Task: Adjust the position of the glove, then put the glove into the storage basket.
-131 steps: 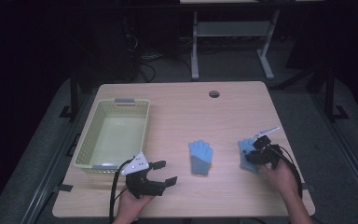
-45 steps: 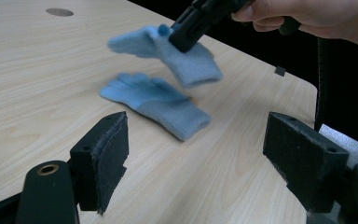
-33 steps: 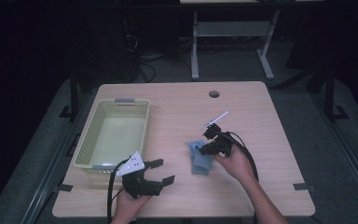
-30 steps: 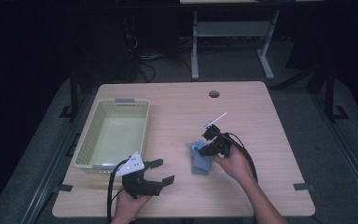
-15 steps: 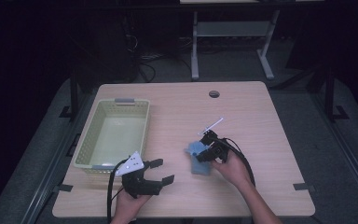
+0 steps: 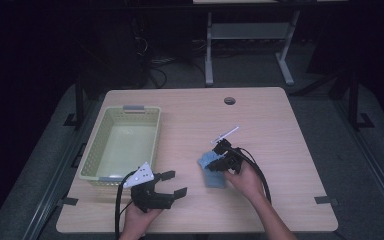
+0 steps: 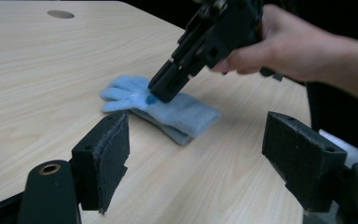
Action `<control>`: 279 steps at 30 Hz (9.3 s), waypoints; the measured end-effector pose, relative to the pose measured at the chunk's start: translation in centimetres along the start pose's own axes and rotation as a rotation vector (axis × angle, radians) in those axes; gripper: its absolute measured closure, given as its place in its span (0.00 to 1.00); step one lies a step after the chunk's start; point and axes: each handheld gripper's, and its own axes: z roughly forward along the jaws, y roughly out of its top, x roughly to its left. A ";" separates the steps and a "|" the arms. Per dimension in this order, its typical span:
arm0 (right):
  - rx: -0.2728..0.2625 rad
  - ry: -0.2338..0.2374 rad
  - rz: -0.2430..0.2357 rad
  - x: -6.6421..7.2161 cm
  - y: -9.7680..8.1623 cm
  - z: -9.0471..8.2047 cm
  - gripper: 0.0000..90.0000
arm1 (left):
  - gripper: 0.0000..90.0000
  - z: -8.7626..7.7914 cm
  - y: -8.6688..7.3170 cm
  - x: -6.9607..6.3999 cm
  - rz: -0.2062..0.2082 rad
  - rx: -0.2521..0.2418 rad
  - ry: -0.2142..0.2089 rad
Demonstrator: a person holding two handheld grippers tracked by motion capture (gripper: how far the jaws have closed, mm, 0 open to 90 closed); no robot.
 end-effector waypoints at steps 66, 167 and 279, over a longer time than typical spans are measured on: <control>-0.230 0.218 0.441 -4.3 -8.2 -0.9 0.71 | 0.90 11.3 1.1 4.5 -0.547 0.297 -0.007; -0.473 0.276 0.328 0.0 -2.6 -6.2 0.90 | 0.85 7.1 7.5 3.5 -0.478 0.146 -0.083; -0.398 0.520 0.202 9.8 16.4 1.0 0.90 | 0.85 -11.8 10.4 13.5 -0.554 0.018 0.076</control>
